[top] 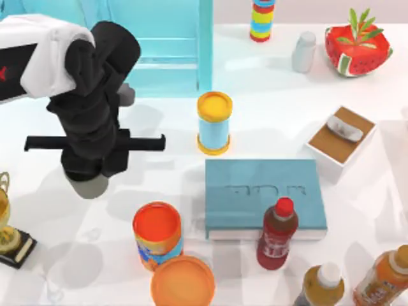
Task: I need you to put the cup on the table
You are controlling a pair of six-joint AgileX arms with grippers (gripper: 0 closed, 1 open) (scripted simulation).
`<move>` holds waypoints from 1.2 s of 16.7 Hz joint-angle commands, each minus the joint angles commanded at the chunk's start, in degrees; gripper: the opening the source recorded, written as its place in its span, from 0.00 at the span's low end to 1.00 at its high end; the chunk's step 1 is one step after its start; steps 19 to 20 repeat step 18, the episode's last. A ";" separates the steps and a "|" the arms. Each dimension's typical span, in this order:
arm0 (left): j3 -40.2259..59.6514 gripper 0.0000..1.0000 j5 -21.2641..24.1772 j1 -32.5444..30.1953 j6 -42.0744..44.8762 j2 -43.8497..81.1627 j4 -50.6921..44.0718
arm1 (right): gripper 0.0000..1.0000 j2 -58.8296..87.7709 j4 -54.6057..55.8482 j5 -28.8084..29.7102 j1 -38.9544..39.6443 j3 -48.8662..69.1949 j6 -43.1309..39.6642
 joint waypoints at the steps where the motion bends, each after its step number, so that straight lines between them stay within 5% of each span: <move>1: 0.00 0.15 0.00 0.00 0.00 0.00 0.00 | 1.00 0.00 0.00 0.00 0.00 0.00 0.00; 12: 0.00 0.98 0.00 0.00 0.00 0.00 0.00 | 1.00 0.00 0.00 0.00 0.00 0.00 0.00; 20: 0.00 1.00 0.00 0.00 0.00 0.00 0.00 | 1.00 0.00 0.00 0.00 0.00 0.00 0.00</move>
